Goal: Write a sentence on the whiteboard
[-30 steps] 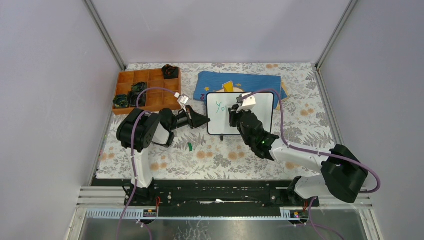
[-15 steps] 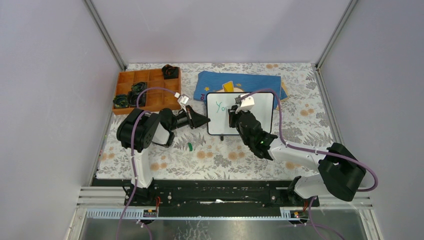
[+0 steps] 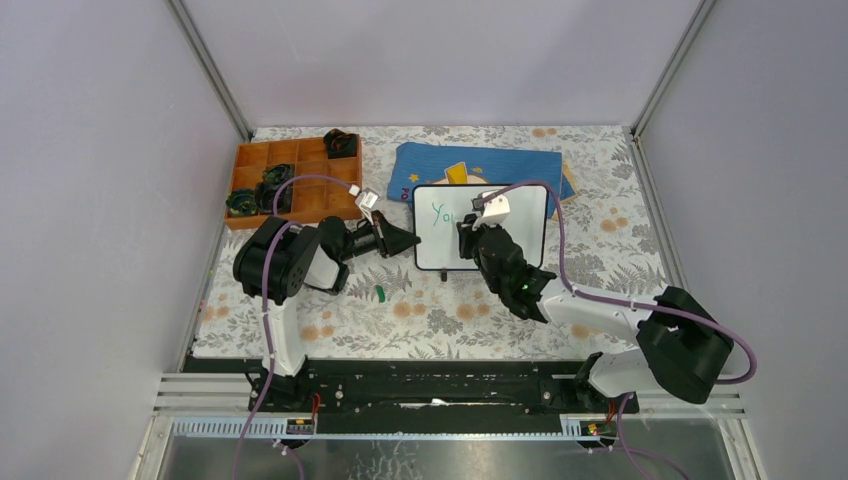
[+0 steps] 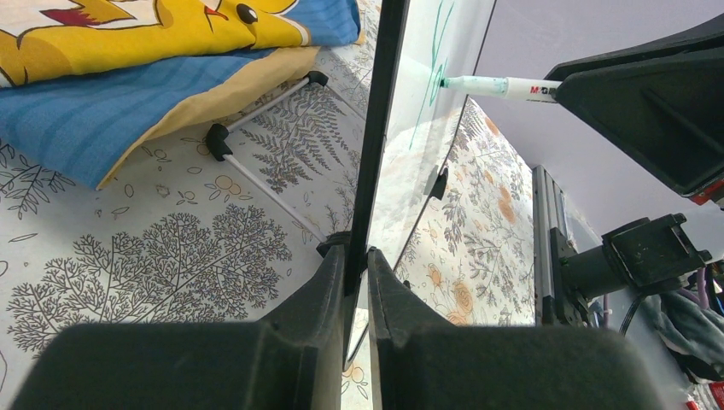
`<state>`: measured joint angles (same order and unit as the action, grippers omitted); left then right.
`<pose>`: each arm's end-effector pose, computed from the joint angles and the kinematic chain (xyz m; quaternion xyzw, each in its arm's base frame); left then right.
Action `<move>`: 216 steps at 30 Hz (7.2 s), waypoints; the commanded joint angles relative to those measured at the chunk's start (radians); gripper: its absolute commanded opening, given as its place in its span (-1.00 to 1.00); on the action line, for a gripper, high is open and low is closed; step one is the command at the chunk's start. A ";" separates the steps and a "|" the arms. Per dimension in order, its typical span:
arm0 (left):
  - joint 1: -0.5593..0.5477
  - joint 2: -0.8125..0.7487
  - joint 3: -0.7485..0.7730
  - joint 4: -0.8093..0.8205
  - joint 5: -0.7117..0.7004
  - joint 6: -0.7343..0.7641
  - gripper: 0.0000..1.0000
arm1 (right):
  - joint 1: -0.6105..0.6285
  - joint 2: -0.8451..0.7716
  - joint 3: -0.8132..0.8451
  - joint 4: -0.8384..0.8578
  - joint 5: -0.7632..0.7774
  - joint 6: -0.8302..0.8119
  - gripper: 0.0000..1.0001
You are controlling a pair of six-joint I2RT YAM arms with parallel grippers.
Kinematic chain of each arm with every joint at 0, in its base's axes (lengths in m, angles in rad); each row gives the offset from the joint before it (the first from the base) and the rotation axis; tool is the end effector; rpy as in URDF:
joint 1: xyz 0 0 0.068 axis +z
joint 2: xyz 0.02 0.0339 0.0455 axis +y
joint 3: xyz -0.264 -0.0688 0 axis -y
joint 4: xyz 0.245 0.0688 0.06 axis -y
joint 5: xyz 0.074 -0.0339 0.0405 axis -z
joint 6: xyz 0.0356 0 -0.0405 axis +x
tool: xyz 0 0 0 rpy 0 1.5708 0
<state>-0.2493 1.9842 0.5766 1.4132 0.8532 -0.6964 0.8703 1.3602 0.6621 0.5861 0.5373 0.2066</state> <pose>0.3059 -0.1056 0.1238 0.1438 0.6910 -0.5537 0.4418 0.2041 0.2138 0.2485 -0.0670 0.7372 0.1596 0.6531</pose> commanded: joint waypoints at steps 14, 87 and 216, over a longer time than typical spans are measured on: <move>-0.019 -0.015 -0.018 -0.079 -0.005 0.041 -1.00 | -0.008 -0.063 -0.015 -0.051 0.073 -0.003 -1.00; -0.033 -0.019 -0.018 -0.102 -0.012 0.062 -1.00 | -0.077 -0.158 0.014 -0.067 0.104 0.000 -1.00; -0.059 -0.042 -0.012 -0.190 -0.016 0.122 -1.00 | -0.122 -0.143 0.009 -0.116 0.020 0.033 -1.00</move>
<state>-0.2890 1.9366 0.5766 1.3201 0.8383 -0.6151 0.7563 1.2102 0.6342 0.4221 0.5770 0.2359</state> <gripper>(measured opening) 0.153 0.186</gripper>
